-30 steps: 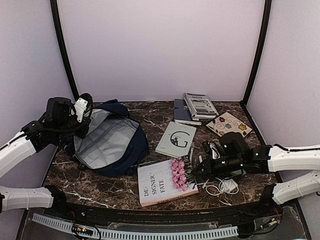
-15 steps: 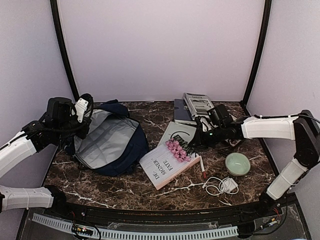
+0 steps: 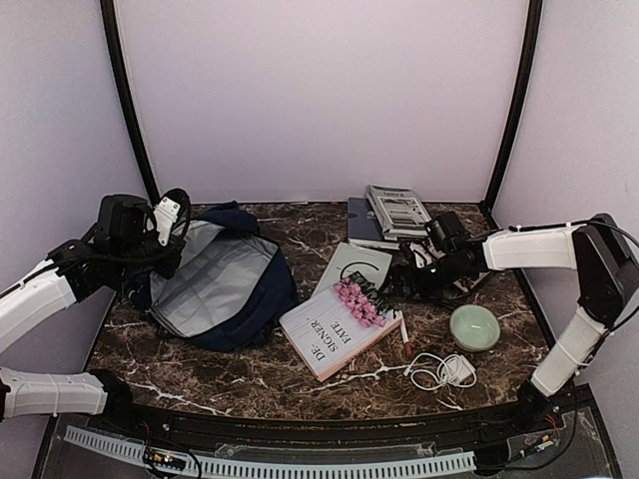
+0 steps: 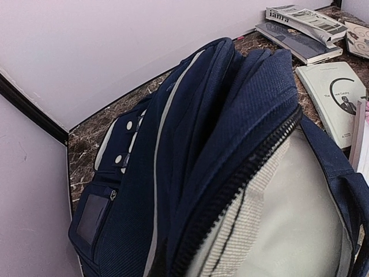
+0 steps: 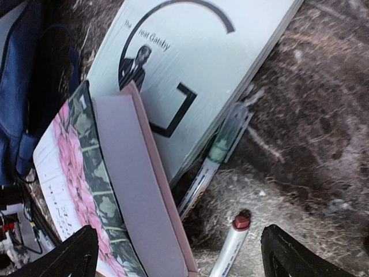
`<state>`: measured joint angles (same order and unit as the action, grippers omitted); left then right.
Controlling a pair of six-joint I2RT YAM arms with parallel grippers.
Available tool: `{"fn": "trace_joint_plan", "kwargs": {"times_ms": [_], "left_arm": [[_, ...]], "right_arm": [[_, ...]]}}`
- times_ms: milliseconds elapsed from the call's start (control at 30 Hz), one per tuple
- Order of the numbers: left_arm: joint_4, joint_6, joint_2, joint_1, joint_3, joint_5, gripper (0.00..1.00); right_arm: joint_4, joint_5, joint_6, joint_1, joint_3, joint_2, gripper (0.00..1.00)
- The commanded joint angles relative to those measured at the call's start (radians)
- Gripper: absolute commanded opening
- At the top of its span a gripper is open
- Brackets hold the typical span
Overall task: Pack the student bag
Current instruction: Pick up the book.
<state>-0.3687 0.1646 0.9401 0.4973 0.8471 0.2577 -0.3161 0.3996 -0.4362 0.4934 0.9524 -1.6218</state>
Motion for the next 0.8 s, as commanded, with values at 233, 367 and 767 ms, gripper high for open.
{"fn": "trace_joint_plan", "kwargs": {"times_ms": [233,367,767], "left_arm": [[0.092,-0.017,-0.001,0.003,0.015,-0.044,0.0],[0.089,-0.007,-0.005,0.004,0.012,-0.028,0.0],[0.088,0.001,-0.005,0.004,0.013,-0.029,0.0]], "right_arm": [[0.08,0.277,0.09,0.004,0.076,-0.191,0.89],[0.095,0.333,0.079,0.011,0.055,-0.203,0.84],[0.183,0.44,0.045,0.068,-0.041,-0.153,0.84]]}}
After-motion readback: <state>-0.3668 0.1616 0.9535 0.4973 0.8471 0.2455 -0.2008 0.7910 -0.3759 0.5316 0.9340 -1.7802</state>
